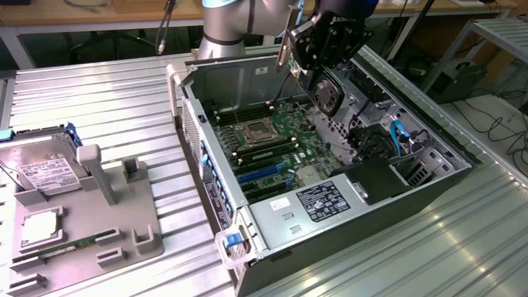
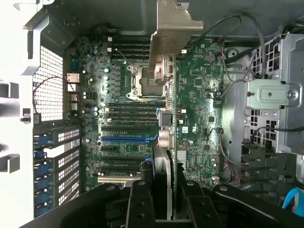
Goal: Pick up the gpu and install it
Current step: 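Insert the gpu into the slot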
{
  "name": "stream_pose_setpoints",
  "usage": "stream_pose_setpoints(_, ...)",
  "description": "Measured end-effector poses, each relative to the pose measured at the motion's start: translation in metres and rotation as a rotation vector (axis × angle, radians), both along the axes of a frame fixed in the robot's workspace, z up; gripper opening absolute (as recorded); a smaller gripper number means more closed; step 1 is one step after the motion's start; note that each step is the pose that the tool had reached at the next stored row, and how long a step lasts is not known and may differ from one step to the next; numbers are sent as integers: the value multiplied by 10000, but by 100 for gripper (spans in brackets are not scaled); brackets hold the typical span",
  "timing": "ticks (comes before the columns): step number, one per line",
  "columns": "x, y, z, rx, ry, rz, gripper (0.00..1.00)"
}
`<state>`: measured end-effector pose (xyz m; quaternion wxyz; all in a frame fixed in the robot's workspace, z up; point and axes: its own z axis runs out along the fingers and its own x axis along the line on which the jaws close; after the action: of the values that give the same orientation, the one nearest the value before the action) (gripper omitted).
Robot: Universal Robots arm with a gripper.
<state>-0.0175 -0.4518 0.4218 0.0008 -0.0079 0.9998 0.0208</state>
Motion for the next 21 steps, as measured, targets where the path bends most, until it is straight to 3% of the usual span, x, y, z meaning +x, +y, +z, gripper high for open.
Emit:
stream_pose_setpoints(8, 0, 0, 0, 4, 0, 30, 28)
stream_pose_setpoints(21, 0, 0, 0, 44, 0, 588, 28)
